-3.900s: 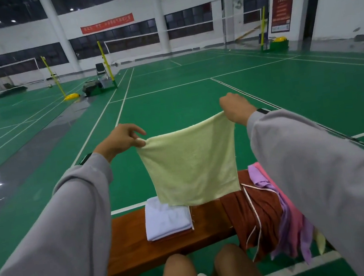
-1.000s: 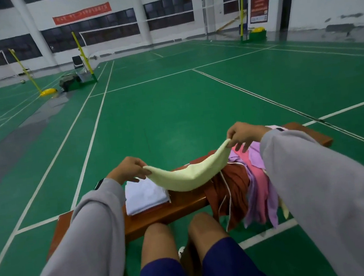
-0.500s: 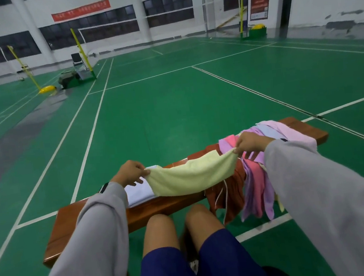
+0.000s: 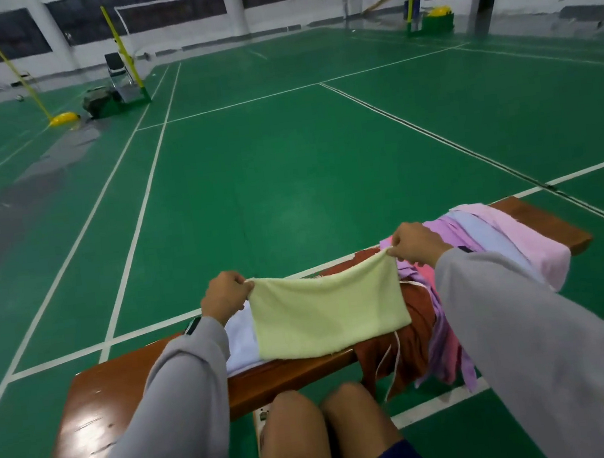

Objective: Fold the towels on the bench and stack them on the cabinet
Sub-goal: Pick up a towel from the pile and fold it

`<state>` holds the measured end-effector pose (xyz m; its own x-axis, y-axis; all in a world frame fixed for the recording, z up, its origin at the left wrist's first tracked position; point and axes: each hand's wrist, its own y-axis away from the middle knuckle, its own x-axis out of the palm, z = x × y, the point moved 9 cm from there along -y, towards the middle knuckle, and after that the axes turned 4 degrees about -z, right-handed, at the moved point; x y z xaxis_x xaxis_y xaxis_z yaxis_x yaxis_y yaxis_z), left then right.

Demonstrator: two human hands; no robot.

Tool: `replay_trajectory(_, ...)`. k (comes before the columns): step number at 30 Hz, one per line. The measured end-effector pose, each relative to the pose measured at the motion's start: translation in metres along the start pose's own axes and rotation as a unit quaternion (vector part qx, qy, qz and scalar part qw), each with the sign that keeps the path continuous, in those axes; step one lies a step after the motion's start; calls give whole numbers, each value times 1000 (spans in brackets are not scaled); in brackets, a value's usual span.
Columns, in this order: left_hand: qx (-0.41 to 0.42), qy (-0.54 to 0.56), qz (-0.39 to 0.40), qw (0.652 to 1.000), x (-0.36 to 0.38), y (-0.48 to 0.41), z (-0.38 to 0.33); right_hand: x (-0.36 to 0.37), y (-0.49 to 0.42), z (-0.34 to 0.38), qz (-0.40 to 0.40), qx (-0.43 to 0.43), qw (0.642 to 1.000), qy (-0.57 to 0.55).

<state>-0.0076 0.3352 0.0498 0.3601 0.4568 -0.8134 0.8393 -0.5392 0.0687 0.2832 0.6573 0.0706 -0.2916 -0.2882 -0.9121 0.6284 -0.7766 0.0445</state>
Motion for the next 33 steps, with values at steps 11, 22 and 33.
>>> replay_trajectory(11,-69,3,-54,996,47,-35,26,62,-34,3,-16,-2,995,101)
replay_trajectory(22,-173,-22,123,977,91,-18,57,108,-40,33,30,13,998,57)
replay_trajectory(33,-189,53,238,951,117,11,38,201,5,132,232,-20,963,-138)
